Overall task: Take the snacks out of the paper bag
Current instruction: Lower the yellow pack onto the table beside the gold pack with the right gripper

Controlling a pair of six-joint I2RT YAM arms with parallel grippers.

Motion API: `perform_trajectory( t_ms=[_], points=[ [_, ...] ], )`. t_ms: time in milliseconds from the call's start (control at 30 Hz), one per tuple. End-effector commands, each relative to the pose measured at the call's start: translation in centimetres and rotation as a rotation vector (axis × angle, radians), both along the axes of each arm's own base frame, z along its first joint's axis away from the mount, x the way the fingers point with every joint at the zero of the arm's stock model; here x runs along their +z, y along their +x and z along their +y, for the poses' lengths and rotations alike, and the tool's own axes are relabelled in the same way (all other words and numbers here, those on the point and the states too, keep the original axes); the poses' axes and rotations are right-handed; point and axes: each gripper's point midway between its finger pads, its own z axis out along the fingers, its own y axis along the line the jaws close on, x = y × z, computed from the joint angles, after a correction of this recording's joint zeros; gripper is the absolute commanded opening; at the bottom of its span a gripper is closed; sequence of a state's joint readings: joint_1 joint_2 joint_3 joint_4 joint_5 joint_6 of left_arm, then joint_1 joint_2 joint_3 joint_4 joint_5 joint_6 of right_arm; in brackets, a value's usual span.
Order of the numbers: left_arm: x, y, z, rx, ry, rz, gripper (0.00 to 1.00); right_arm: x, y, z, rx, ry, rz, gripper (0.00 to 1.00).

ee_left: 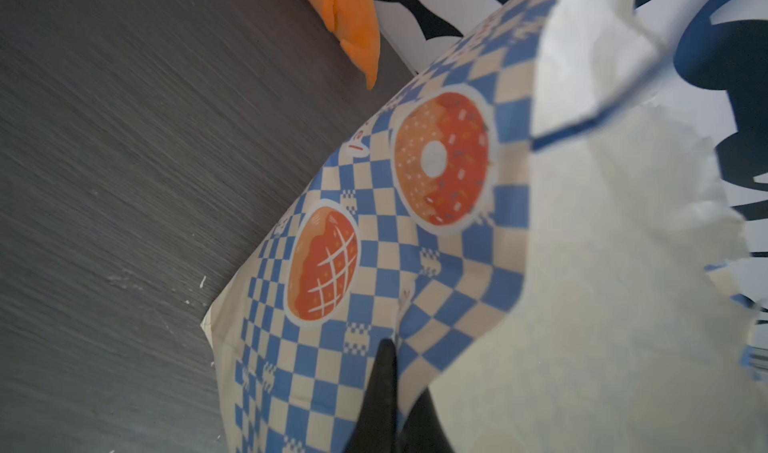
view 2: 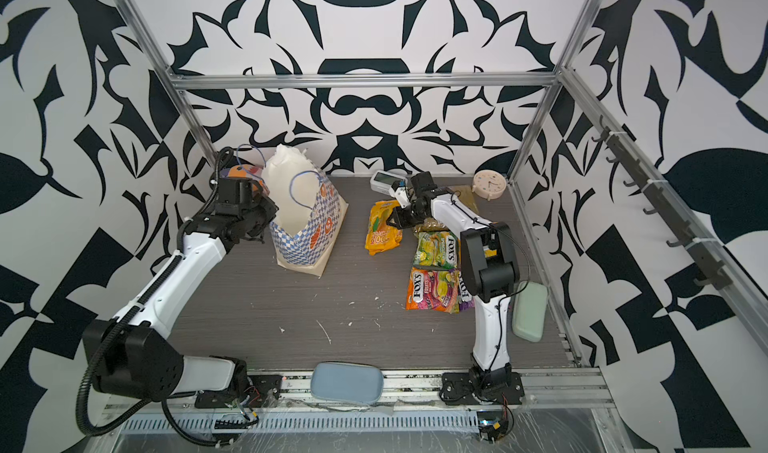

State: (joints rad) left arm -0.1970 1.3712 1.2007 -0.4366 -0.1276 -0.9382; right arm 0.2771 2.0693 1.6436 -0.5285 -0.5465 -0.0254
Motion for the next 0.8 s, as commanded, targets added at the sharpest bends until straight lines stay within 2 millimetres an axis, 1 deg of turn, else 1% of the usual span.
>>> perform_trajectory(
  t_ms=[0,133,167,200,267,333,367,400,467,500,567,700,767],
  points=[
    [0.9,0.5,-0.9,0.022,-0.067,-0.044,0.00,3.7,1.0,0.7,0.049,0.034,-0.111,0.18],
    [1.7,0.3,-1.4,0.034,-0.069,-0.081,0.00,2.7,1.3,0.0,0.051,-0.007,-0.110,0.19],
    [2.0,0.2,-1.6,0.031,-0.073,-0.091,0.02,2.3,1.3,-0.2,0.052,-0.016,-0.097,0.20],
    [2.2,0.1,-1.7,0.028,-0.076,-0.095,0.05,2.1,1.4,-0.4,0.049,-0.025,-0.093,0.21],
    [2.9,0.0,-1.9,0.016,-0.076,-0.108,0.18,1.6,1.5,-0.8,0.046,-0.043,-0.088,0.23],
    [3.7,-0.3,-2.2,0.000,-0.067,-0.114,0.20,1.5,1.6,-1.1,0.039,-0.056,-0.092,0.26],
    [4.1,-0.4,-2.4,-0.010,-0.061,-0.117,0.24,1.4,1.7,-1.3,0.033,-0.063,-0.094,0.28],
    [4.5,-0.5,-2.6,-0.023,-0.053,-0.123,0.28,1.4,1.8,-1.4,0.031,-0.071,-0.097,0.30],
    [5.1,-0.7,-3.1,-0.048,-0.028,-0.138,0.34,1.3,2.2,-1.8,0.015,-0.093,-0.104,0.39],
    [5.2,-0.9,-3.3,-0.052,-0.011,-0.144,0.39,1.3,2.4,-2.0,0.005,-0.105,-0.107,0.41],
    [5.6,-1.1,-3.7,-0.070,0.014,-0.157,0.43,1.1,2.8,-2.4,-0.011,-0.125,-0.113,0.43],
    [6.7,-1.6,-4.1,-0.091,0.071,-0.185,0.49,1.2,3.3,-2.9,-0.032,-0.161,-0.110,0.43],
    [8.8,-2.5,-3.7,-0.089,0.099,-0.243,0.53,1.6,3.7,-3.5,-0.063,-0.190,-0.126,0.43]
  ],
)
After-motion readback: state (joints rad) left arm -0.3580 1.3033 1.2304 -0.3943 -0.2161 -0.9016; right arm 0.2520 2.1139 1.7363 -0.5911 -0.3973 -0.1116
